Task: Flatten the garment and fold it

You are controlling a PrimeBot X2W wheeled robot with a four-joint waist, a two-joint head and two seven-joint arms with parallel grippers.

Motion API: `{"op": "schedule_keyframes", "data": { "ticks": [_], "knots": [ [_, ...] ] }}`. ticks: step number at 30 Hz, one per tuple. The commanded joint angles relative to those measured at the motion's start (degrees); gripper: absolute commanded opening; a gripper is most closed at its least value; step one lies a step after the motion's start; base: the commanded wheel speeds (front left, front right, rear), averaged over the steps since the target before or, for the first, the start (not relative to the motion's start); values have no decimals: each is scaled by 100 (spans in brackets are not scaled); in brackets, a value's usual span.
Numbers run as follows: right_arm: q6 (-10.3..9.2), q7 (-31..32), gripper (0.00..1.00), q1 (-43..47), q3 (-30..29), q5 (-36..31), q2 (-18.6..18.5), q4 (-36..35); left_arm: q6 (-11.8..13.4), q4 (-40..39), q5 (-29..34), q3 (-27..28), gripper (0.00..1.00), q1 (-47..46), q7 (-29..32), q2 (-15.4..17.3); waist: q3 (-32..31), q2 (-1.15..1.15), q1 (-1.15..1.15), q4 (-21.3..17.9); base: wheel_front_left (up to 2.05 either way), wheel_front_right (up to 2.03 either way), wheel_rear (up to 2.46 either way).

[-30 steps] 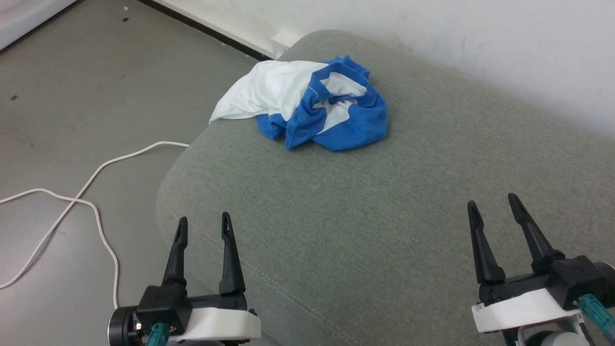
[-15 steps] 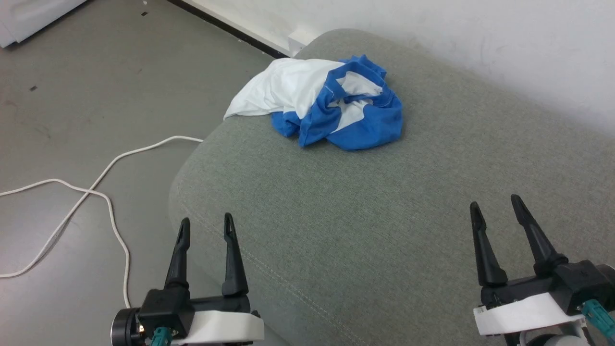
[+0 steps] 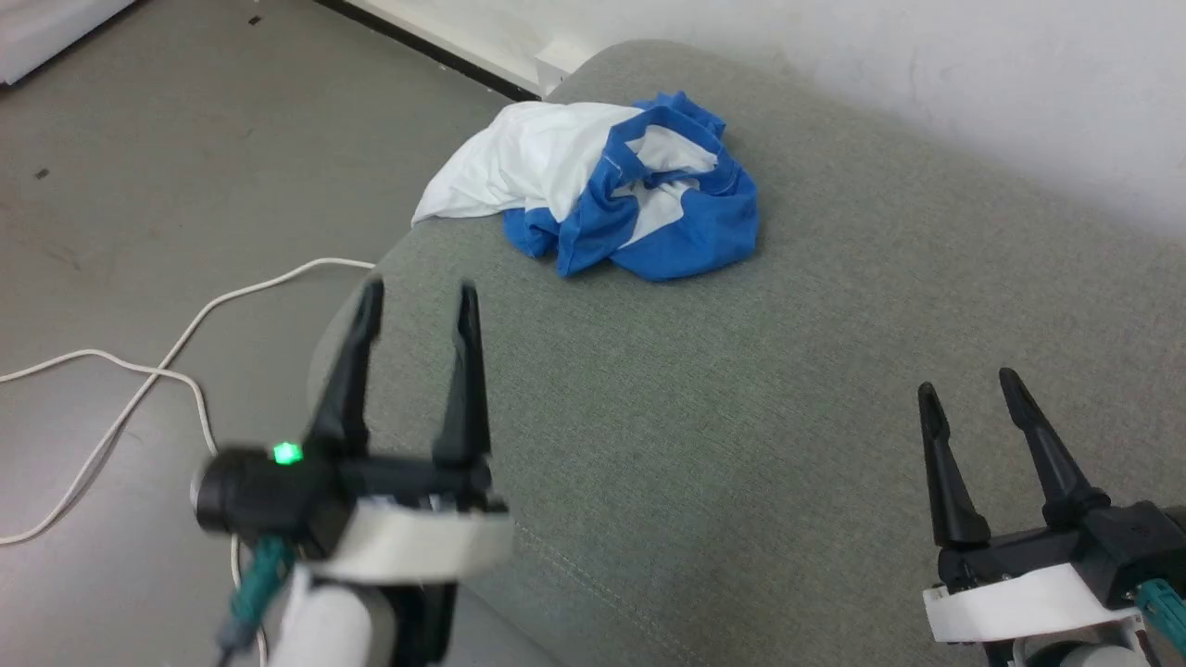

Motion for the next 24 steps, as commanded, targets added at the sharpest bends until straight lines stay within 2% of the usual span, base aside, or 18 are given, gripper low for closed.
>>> {"op": "schedule_keyframes", "data": {
  "ticks": [1,7,14,17,24],
  "knots": [
    [-5,-27,100,36,-22,-33,-35,-53,-89,-40,22,57,100,-423,157,126,89,0,0,-50,0,0,0],
    [-5,131,100,-96,120,103,-333,-442,-284,186,150,258,100,-2116,1490,512,525,0,0,-323,0,0,0],
    [-5,642,100,-360,266,399,-1062,-1463,-528,1157,-143,500,100,-3764,2746,720,1411,0,0,-811,0,0,0],
    [-5,877,100,-429,268,572,-1381,-1933,-682,1620,-386,614,100,-4237,3300,856,1839,0,0,-1050,0,0,0],
    [-5,1253,100,-568,154,943,-1930,-2826,-735,2125,-564,762,100,-4587,4061,1162,2507,0,0,-1516,0,0,0]
  ]
}}
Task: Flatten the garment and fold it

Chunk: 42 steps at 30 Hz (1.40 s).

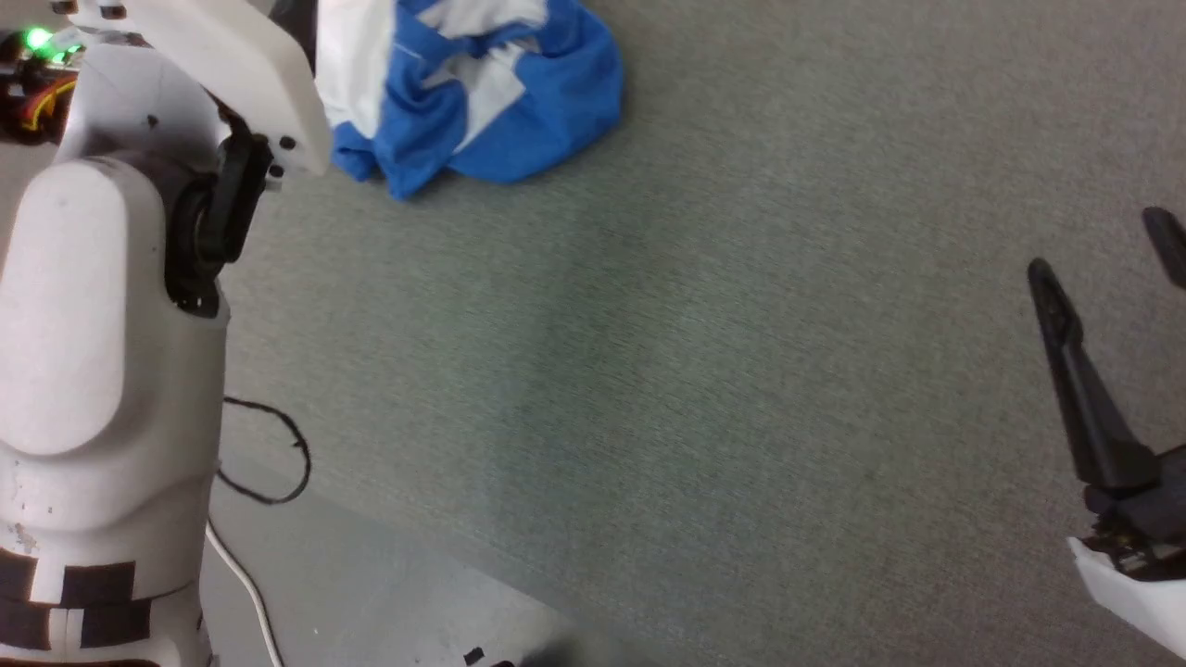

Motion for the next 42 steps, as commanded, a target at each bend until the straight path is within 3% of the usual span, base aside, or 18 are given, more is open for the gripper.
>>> {"op": "schedule_keyframes", "data": {
  "ticks": [1,15,24,25,26,32,42],
  "knots": [
    [-5,57,100,-101,-69,76,-110,-164,-27,72,33,-31,100,6,155,87,756,0,-2,-667,0,0,0],
    [-5,79,100,-104,-510,466,-584,-353,239,436,117,-224,100,399,891,160,1483,0,-2,-1124,0,0,0],
    [-5,-62,100,-126,-495,579,-703,-230,456,712,337,-222,100,653,615,328,1467,0,-2,-1431,0,0,0],
    [-5,-72,100,-123,-501,581,-705,-216,472,737,379,-227,79,653,529,356,1453,0,-2,-1453,0,0,0],
    [-5,-80,100,-121,-510,586,-710,-201,475,766,418,-240,0,643,431,378,1446,0,-2,-1468,0,0,0],
    [-5,-139,100,-142,-444,593,-666,-111,493,924,543,-248,0,491,-53,481,1282,0,-2,-1475,0,0,0],
    [-5,-271,100,-254,-65,534,-299,190,378,665,490,2,0,305,27,1029,596,0,-2,-1401,0,0,0]
  ]
}}
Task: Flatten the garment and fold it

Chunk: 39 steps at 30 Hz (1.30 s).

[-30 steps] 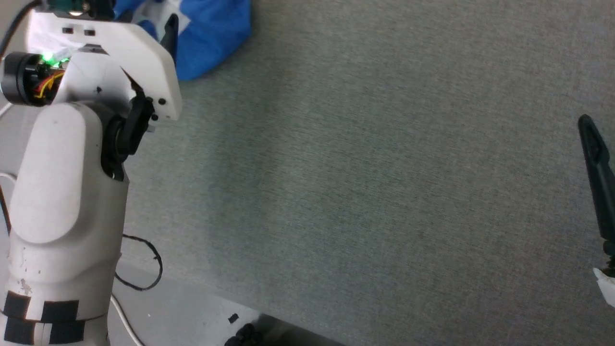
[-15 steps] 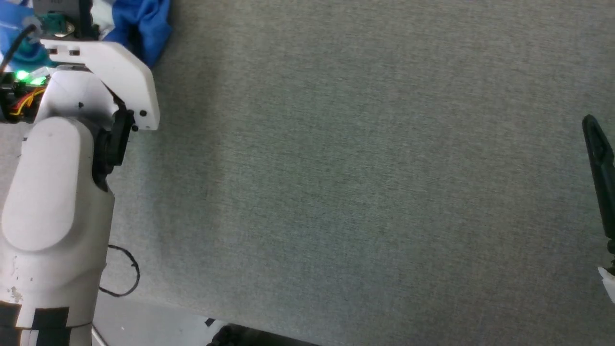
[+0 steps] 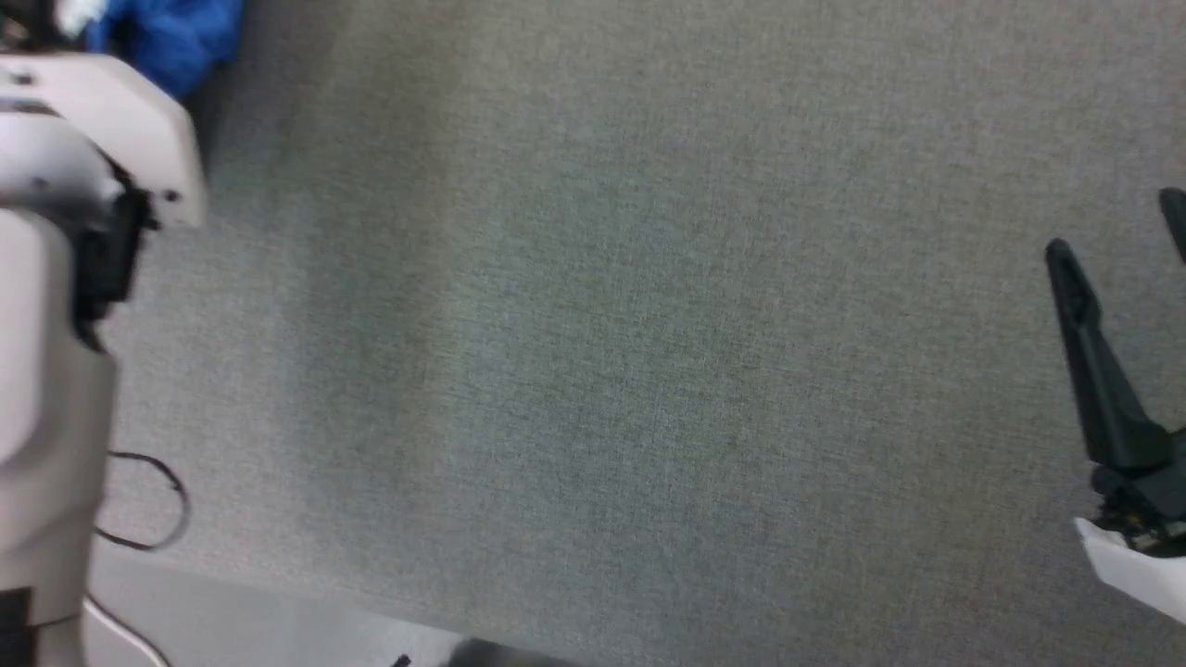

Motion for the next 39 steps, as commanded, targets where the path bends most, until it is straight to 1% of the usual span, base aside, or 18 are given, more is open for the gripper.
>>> {"op": "schedule_keyframes", "data": {
  "ticks": [1,5,10,15,19,22,25,30,34,39],
  "knots": [
    [-5,-49,100,-96,59,-29,80,55,-52,-95,11,62,0,-113,32,139,-358,-1,0,45,0,0,0],
    [-5,-131,100,-129,237,-82,388,289,-135,-424,-28,149,0,-235,175,373,-797,-1,0,53,0,0,0],
    [-5,-260,100,-73,368,-199,860,658,-413,-686,-82,95,0,-639,331,591,-1458,-1,0,28,0,0,0],
    [-5,-360,100,81,409,-367,1369,1008,-696,-752,-157,-88,0,-1317,527,589,-2119,-1,0,-42,0,0,0],
    [-5,-413,100,226,371,-518,1736,1235,-934,-602,-247,-280,0,-1914,571,450,-2558,-1,0,-135,0,0,0],
    [-5,-444,100,328,297,-627,1926,1354,-1086,-396,-349,-459,0,-2311,570,255,-2821,-1,0,-239,0,0,0],
    [-5,-468,100,383,177,-716,2045,1432,-1164,-185,-522,-597,0,-2622,547,-44,-3019,-1,0,-366,0,0,0],
    [-5,-475,100,430,-68,-826,2151,1484,-1213,104,-908,-736,0,-2934,455,-666,-3199,-1,0,-633,0,0,0],
    [-5,-461,100,452,-221,-869,2188,1500,-1202,255,-1331,-778,0,-3008,404,-1280,-3251,-1,0,-871,0,0,0],
    [-5,-440,100,448,-299,-884,2210,1495,-1223,293,-1665,-955,0,-2925,418,-1822,-3247,-1,0,-1240,0,0,0]
  ]
}}
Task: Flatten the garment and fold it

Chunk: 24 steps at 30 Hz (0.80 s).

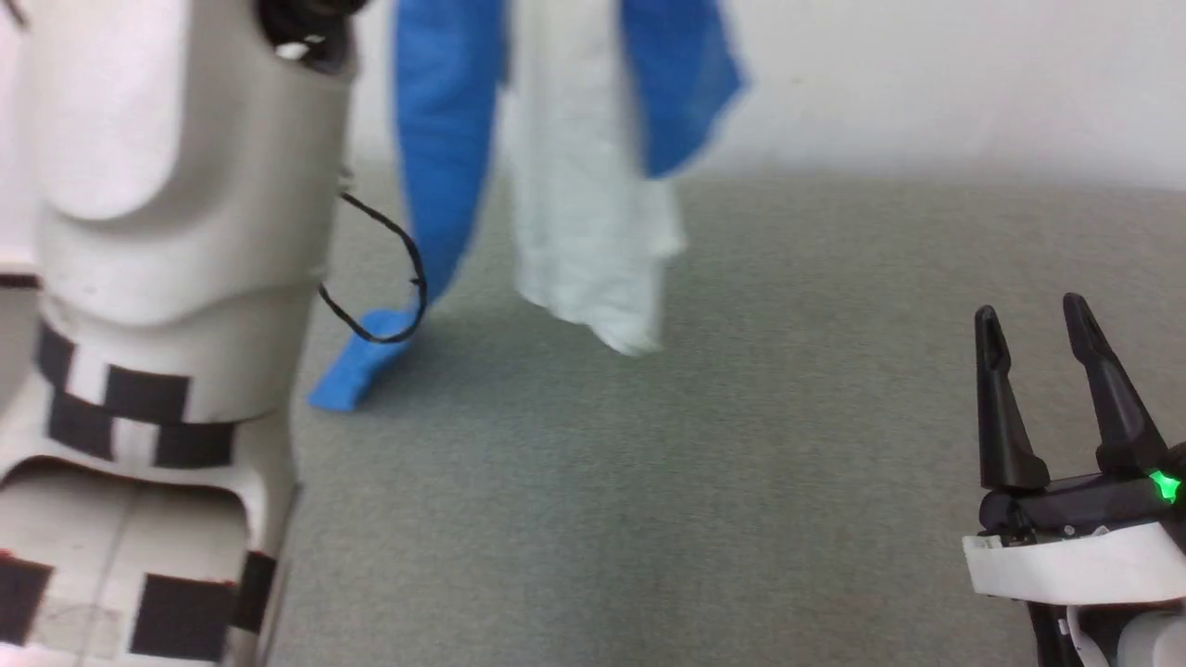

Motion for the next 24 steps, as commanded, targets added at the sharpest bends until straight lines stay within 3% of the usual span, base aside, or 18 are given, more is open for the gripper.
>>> {"op": "schedule_keyframes", "data": {
  "ticks": [1,10,13,20,24],
  "knots": [
    [-5,6,100,28,-43,-38,23,-14,-6,-18,-107,-58,0,74,-24,-144,-79,0,0,-397,0,0,0],
    [-5,54,100,19,-77,-4,32,-6,216,-430,-545,-716,0,980,-258,-497,90,0,0,-933,0,0,0],
    [-5,57,100,-4,-49,19,33,18,222,-376,-308,-1195,0,1499,-548,-508,136,0,0,-1043,0,0,0],
    [-5,82,100,-65,43,55,34,81,403,673,159,-1966,0,3101,-1238,-425,212,0,0,-1315,0,0,0],
    [-5,101,100,-66,28,63,12,106,701,1529,140,-2050,0,3827,-1597,-449,281,0,0,-1427,0,0,0]
  ]
}}
